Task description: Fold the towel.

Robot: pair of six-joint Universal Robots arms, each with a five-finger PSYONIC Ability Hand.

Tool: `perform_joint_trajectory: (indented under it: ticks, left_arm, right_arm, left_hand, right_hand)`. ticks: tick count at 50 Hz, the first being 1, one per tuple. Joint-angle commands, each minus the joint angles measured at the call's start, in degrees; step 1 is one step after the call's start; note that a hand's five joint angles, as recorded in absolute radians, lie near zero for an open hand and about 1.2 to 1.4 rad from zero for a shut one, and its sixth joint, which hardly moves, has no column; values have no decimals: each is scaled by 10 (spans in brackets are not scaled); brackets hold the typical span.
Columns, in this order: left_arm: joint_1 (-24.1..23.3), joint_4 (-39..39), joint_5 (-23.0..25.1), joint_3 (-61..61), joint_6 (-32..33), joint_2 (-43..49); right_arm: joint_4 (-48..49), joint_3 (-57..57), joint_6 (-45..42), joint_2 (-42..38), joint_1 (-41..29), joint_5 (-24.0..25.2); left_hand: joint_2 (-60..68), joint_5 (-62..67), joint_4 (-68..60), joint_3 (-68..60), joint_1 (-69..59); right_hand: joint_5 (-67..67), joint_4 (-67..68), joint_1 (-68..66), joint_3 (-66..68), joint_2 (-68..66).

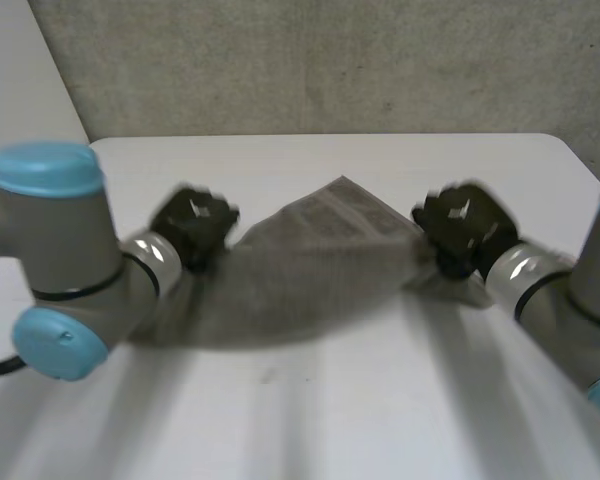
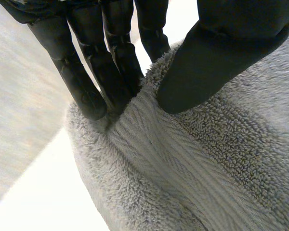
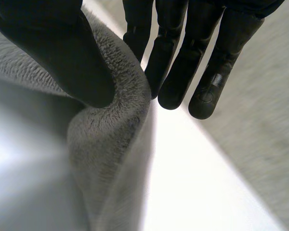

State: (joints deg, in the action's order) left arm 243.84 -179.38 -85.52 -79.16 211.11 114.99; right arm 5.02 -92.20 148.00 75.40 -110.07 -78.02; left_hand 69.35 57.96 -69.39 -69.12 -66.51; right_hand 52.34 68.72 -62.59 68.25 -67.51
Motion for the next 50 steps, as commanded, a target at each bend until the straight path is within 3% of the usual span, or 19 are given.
perform_joint_trajectory:
  ticks: [1,3,8,15,20,22,31,36,38,41,44,50]
  left_arm:
    - [-16,-54,-28,-21,-19,-161]
    - [-23,-55,-29,-20,-46,-225]
    - [-21,-51,-26,-10,-66,-283]
    - [-13,3,-29,5,-65,-283]
    - [-7,25,-29,9,-61,-221]
    - [3,25,-26,11,-58,-163]
    - [23,-13,-16,60,-52,1]
    - [32,-132,-11,109,-54,68]
    - [45,-236,-11,132,-54,75]
    - [51,-292,-11,136,-59,72]
    - [55,-417,-19,133,-65,31]
    - [55,-413,-20,103,-84,-6]
  right_arm:
    - [-65,76,0,93,8,0]
    - [-123,132,0,118,10,1]
    - [-198,210,0,148,9,5]
    - [-240,268,-1,147,6,16]
    - [-262,275,-10,91,13,37]
    - [-268,284,-17,19,13,42]
    - [-253,332,-80,-141,-2,19]
    - [-167,404,-77,-221,-15,-26]
    - [-51,448,-74,-243,-16,-74]
    - [22,458,-72,-242,-16,-95]
    - [217,426,-54,-186,-19,-114]
    - [242,347,-6,-117,-17,-81]
  left_hand:
    - [106,120,-106,-109,-135]
    - [106,120,-106,-109,-135]
    - [106,120,-106,-109,-135]
    - [106,120,-106,-109,-135]
    - [106,120,-106,-109,-135]
    - [106,120,-106,-109,-135]
    - [106,120,-106,-109,-135]
    - [106,120,-106,-109,-135]
    - [106,120,-106,-109,-135]
    - [106,120,-106,-109,-135]
    - [106,120,-106,-109,-135]
    - [106,120,-106,-109,-135]
  right_hand:
    - [177,113,-174,118,-125]
    - [177,113,-174,118,-125]
    - [177,113,-174,118,-125]
    - [177,113,-174,118,-125]
    - [177,113,-174,118,-125]
    - [177,113,-174,118,-125]
    - [177,113,-174,118,-125]
    - [177,113,-174,118,-125]
    - [177,113,-174,118,-125]
    - [177,113,-174,118,-125]
    - [177,113,-174,118,-125]
    - [177,113,-174,118,-125]
